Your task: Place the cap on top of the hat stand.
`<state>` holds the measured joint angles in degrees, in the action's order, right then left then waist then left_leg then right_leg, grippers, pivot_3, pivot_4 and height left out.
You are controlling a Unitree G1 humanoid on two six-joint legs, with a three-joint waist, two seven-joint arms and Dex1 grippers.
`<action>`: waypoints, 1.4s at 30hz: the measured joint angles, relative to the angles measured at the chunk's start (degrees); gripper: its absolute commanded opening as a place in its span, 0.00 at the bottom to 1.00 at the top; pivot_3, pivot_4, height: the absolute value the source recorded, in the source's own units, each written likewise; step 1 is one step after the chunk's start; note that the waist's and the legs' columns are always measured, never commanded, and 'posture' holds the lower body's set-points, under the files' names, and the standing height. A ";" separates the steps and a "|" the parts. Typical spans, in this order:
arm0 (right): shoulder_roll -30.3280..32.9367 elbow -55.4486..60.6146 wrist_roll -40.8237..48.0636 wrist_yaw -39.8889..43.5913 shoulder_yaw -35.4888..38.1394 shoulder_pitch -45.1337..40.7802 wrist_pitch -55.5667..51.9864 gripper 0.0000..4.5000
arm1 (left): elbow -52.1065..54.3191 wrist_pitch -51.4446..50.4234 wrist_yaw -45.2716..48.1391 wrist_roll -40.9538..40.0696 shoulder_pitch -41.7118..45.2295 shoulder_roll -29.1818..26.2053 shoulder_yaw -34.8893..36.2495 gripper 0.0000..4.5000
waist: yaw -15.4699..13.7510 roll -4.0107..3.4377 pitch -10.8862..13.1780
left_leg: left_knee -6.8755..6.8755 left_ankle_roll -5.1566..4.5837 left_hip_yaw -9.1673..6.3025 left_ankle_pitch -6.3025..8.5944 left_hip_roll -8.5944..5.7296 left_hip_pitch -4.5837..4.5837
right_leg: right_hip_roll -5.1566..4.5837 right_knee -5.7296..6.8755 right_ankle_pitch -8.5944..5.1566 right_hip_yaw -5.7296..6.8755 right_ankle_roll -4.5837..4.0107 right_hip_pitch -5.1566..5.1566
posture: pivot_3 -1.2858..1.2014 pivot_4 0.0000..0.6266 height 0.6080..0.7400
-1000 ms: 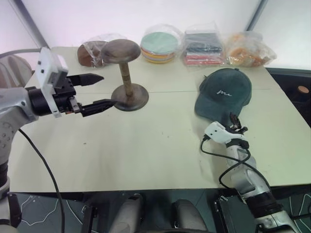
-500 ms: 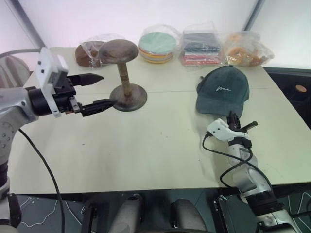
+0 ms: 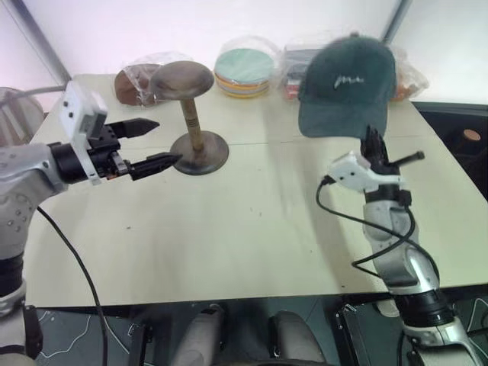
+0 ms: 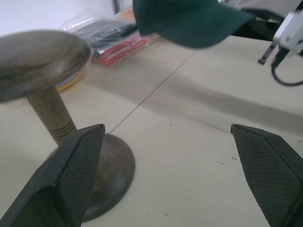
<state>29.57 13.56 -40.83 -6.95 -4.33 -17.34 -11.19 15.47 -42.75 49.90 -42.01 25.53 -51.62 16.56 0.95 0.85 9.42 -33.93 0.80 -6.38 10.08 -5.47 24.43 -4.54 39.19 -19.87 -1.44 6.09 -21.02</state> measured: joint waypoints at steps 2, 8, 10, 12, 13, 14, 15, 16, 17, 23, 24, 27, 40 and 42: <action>-0.58 0.55 0.37 1.65 -0.15 -3.23 0.41 0.01 | -0.87 0.78 -1.26 0.89 -0.77 1.29 0.01 1.00 | 0.00 0.01 0.00 | 0.00 0.00 -0.01 0.00 0.00 0.00 | 0.00 0.00 0.00 0.01 0.00 0.00 | 0.52 0.24 1.00; -7.58 -1.06 0.48 3.50 -4.31 -11.86 0.38 0.01 | -1.90 2.19 -7.21 4.70 -4.15 3.63 1.09 1.00 | 0.21 0.02 0.01 | 0.03 0.10 0.00 -0.06 0.00 0.02 | 0.00 0.01 0.00 -0.01 0.00 -0.24 | 0.52 0.24 1.00; -10.71 -3.45 0.05 2.98 -6.41 -14.78 0.48 0.01 | -1.67 2.37 -8.96 5.52 -5.68 3.67 2.56 1.00 | 0.29 0.02 0.01 | 0.05 0.34 0.00 -0.20 0.01 0.02 | 0.00 0.01 0.00 -0.02 0.00 -0.28 | 0.52 0.24 1.00; -13.15 -5.69 -0.30 2.15 -8.19 -16.48 0.89 0.01 | -1.37 2.40 -10.47 6.10 -6.39 3.69 3.67 1.00 | 0.24 0.02 0.01 | 0.06 0.35 -0.01 -0.21 0.01 0.02 | 0.00 0.02 0.00 -0.02 0.00 -0.31 | 0.52 0.24 1.00; -14.44 -7.44 -0.75 1.42 -9.39 -17.37 1.39 0.01 | -1.04 2.45 -11.31 6.42 -7.10 3.70 4.76 1.00 | 0.15 0.02 0.01 | 0.06 0.36 -0.01 -0.21 0.00 0.02 | 0.00 0.02 0.00 -0.02 0.00 -0.30 | 0.52 0.24 1.00; -15.69 -9.18 -1.12 0.58 -10.34 -18.13 1.63 0.01 | -0.98 2.45 -12.30 6.59 -7.40 3.72 5.52 1.00 | 0.05 0.02 0.01 | 0.05 0.36 -0.01 -0.21 0.00 0.02 | 0.00 0.01 0.00 -0.01 0.00 -0.30 | 0.52 0.24 1.00; -17.02 -11.02 -1.64 -0.29 -11.31 -19.03 1.70 0.01 | -0.68 2.44 -13.47 6.73 -7.73 3.95 6.40 1.00 | 0.03 0.02 0.01 | 0.05 0.36 -0.01 -0.21 0.00 0.02 | -0.01 0.01 0.01 -0.01 0.00 -0.29 | 0.52 0.24 1.00; -18.32 -12.94 -2.10 -1.32 -12.18 -19.99 1.72 0.01 | -0.45 2.43 -14.53 6.86 -7.97 4.41 7.36 1.00 | 0.02 0.02 0.01 | 0.05 0.37 -0.01 -0.22 0.00 0.02 | 0.00 0.02 0.01 -0.01 0.00 -0.30 | 0.52 0.24 1.00; -19.47 -14.68 -2.63 -2.21 -12.90 -20.95 1.74 0.01 | -0.37 2.43 -15.30 6.97 -8.05 4.57 7.76 1.00 | -0.02 0.02 0.01 | 0.05 0.39 -0.03 -0.23 0.00 0.02 | 0.00 0.03 0.01 0.00 0.00 -0.30 | 0.52 0.24 1.00; -23.84 -20.97 -3.49 -6.16 -15.24 -25.76 2.57 0.01 | -0.34 2.44 -16.44 7.55 -9.58 4.63 8.74 1.00 | 0.15 0.02 0.01 | 0.10 0.45 -0.03 -0.26 0.00 0.02 | 0.02 0.03 0.01 0.00 0.00 -0.34 | 0.52 0.24 1.00; -24.25 -21.68 -3.49 -6.55 -15.45 -26.38 2.86 0.01 | -0.33 2.45 -16.80 7.63 -9.57 4.75 8.81 1.00 | 0.16 0.02 0.01 | 0.10 0.45 -0.03 -0.26 0.00 0.02 | 0.02 0.03 0.01 0.00 0.00 -0.34 | 0.52 0.24 1.00; -25.38 -22.56 -3.49 -7.39 -16.21 -27.37 3.53 0.01 | 0.00 2.44 -17.89 7.64 -9.56 5.64 8.84 1.00 | 0.17 0.02 0.01 | 0.11 0.45 -0.03 -0.26 0.00 0.02 | 0.02 0.03 0.01 0.00 0.00 -0.34 | 0.52 0.24 1.00; -26.12 -22.17 -3.87 -7.29 -19.38 -23.25 5.38 0.01 | 0.52 2.25 -20.13 7.82 -9.04 5.96 8.34 1.00 | 0.23 0.03 0.01 | 0.13 0.45 -0.04 -0.26 -0.01 0.02 | 0.03 0.03 0.01 0.00 -0.01 -0.36 | 0.52 0.24 1.00; -26.24 -21.66 -4.04 -7.03 -20.07 -22.26 5.36 0.01 | 0.51 2.25 -20.04 7.83 -9.04 5.96 8.24 1.00 | 0.26 0.03 0.01 | 0.15 0.45 -0.04 -0.26 0.00 0.01 | 0.03 0.03 0.01 -0.01 -0.01 -0.37 | 0.52 0.24 1.00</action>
<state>3.33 -8.09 -44.87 -13.98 -24.40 -39.60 -5.83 15.98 -40.51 29.86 -34.18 16.49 -45.66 24.80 1.21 0.88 9.42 -33.78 1.26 -6.42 9.83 -5.48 24.44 -4.51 39.22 -19.86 -1.46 6.09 -21.39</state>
